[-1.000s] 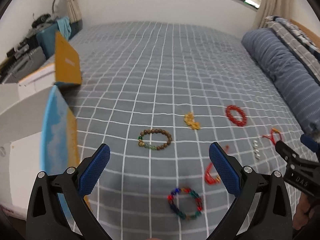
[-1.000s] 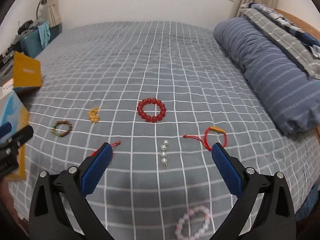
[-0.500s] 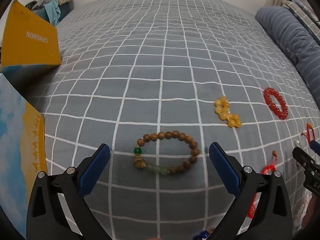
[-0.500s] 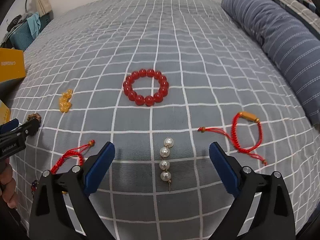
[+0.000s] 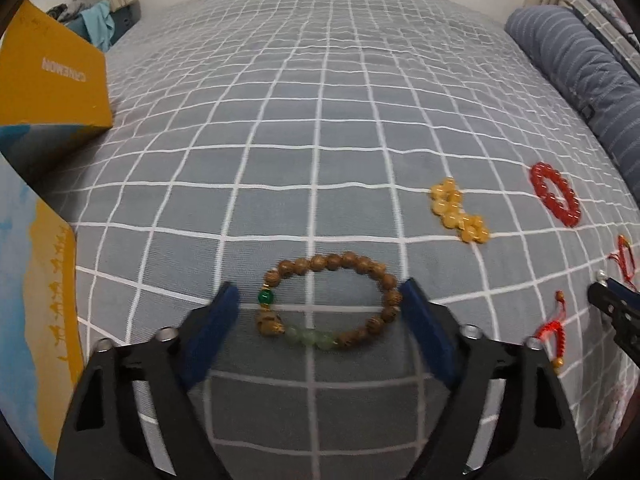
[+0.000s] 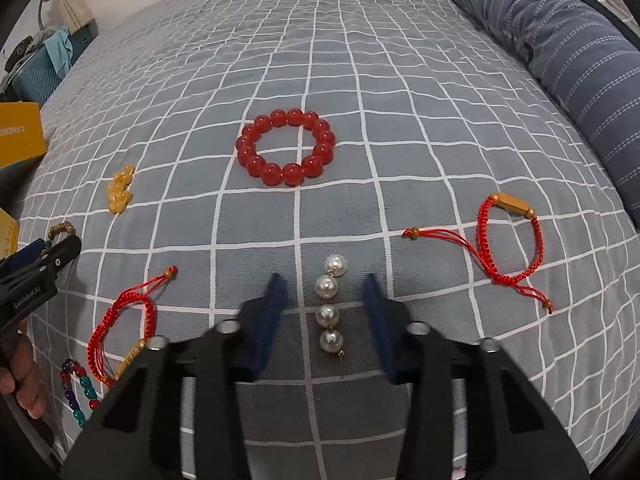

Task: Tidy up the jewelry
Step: 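Grasp the brown wooden bead bracelet with left tool while right tool grasps the pearl string, then carry the brown bracelet and pearl string with both tools over the white box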

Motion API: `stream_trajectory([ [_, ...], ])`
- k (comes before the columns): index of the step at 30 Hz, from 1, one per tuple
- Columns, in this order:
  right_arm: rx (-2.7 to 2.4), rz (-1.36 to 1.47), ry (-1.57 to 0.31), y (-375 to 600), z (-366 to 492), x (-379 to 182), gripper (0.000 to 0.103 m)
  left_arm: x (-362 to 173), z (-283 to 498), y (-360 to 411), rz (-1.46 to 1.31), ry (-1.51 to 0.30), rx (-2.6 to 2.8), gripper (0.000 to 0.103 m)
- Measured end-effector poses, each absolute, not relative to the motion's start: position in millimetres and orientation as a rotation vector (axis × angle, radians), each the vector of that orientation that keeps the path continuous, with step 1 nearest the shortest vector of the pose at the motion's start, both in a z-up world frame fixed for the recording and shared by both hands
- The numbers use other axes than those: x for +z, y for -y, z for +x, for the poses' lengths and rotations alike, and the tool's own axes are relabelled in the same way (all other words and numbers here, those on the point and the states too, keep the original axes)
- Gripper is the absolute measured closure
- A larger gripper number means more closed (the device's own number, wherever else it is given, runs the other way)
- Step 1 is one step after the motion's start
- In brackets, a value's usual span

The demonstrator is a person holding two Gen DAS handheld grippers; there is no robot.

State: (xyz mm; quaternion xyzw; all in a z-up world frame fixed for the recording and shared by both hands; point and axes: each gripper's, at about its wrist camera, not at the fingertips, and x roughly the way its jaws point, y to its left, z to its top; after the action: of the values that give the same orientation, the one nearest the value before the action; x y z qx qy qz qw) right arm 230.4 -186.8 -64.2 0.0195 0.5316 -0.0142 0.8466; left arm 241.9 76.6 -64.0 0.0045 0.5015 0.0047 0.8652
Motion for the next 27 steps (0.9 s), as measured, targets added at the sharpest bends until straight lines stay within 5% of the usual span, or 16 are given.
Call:
stream_trajectory([
  [1, -0.029, 0.038, -1.122, 186.0, 230.2, -63.9, 0.079, -63.1, 242.0, -75.2, 0.013, -1.050, 0.002, 0.039],
  [5, -0.036, 0.035, -1.117, 185.9, 228.1, -61.8, 0.092, -58.2, 238.0, -70.3, 0.027, -1.057, -0.036, 0.087],
  [27, -0.048, 0.045, -0.933, 182.7, 204.2, -12.8, 0.092, 3.0, 195.0, -70.8, 0.001, -0.870, -0.052, 0.088],
])
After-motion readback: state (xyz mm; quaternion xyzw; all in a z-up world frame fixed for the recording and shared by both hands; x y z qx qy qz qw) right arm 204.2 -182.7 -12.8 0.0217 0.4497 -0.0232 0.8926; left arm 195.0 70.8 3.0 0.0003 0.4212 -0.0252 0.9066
